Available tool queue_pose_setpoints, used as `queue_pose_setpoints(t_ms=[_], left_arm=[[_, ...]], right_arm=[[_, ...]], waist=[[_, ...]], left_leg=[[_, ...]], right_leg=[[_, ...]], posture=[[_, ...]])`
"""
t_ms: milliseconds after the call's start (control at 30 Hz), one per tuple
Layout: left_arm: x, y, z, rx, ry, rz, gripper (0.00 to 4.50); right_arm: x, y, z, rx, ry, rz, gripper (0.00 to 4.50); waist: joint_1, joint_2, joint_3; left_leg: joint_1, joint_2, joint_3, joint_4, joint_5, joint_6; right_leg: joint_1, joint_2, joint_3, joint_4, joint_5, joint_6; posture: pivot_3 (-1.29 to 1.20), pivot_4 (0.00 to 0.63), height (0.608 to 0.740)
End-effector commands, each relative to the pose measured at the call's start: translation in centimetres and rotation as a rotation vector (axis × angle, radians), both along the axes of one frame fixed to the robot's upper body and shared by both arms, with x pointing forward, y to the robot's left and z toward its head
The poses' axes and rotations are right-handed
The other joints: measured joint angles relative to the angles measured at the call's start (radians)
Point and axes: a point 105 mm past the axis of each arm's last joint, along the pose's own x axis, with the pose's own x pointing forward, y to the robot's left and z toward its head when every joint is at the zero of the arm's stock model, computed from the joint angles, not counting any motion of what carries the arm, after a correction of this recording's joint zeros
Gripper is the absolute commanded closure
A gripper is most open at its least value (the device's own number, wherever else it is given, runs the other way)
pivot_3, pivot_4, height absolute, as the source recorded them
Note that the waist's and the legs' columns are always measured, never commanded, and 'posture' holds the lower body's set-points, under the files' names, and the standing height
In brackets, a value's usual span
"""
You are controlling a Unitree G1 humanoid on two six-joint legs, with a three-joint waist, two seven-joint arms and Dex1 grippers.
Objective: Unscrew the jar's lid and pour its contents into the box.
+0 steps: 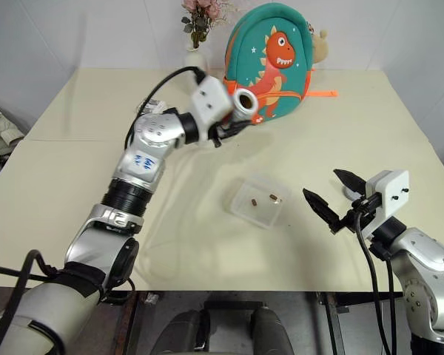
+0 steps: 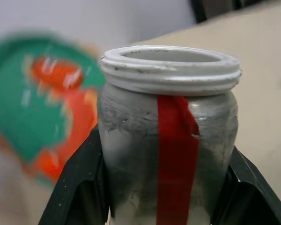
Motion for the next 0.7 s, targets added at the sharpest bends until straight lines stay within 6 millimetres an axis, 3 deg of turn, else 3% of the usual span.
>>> queue_pose_setpoints(t_ms=[33, 200, 467, 700], left_arm=[[-0.1, 3.2, -0.3, -0.190, 0.130, 0.087, 2.42], [-0.4, 7.1, -3.2, -0.342, 0.235, 0.220, 2.42], [-0.9, 11.1, -7.5, -0.358, 0.250, 0.374, 2.42], [-1.3, 14.2, -7.7, -0.385, 0.083, 0.420, 2.42]], right_arm=[[-0.3, 1.4, 1.4, -0.045, -0.036, 0.074, 0.03], [-0.1, 2.4, 2.2, -0.081, -0.041, 0.121, 0.03], [0.1, 4.2, 1.8, -0.114, -0.015, 0.214, 0.03], [0.4, 5.6, 2.0, -0.139, -0.017, 0.322, 0.03]], waist=[[0.000, 0.000, 0.000], [0.005, 0.000, 0.000], [0.006, 0.000, 0.000], [0.003, 0.000, 0.000]], left_leg=[[0.000, 0.000, 0.000, 0.001, 0.000, 0.000], [0.000, 0.000, -0.001, 0.002, 0.000, 0.000], [0.000, 0.000, -0.001, 0.001, 0.000, 0.000], [0.000, 0.001, 0.000, 0.001, 0.000, 0.000]], right_leg=[[0.001, 0.000, 0.000, 0.000, 0.000, 0.000], [0.001, -0.002, 0.000, 0.000, 0.003, 0.000], [0.001, -0.006, -0.001, -0.002, 0.003, 0.000], [0.001, -0.006, -0.002, -0.003, 0.004, -0.001]], posture=[[0.00, 0.150, 0.740], [0.00, 0.150, 0.740], [0.00, 0.150, 0.740], [0.00, 0.150, 0.740]])
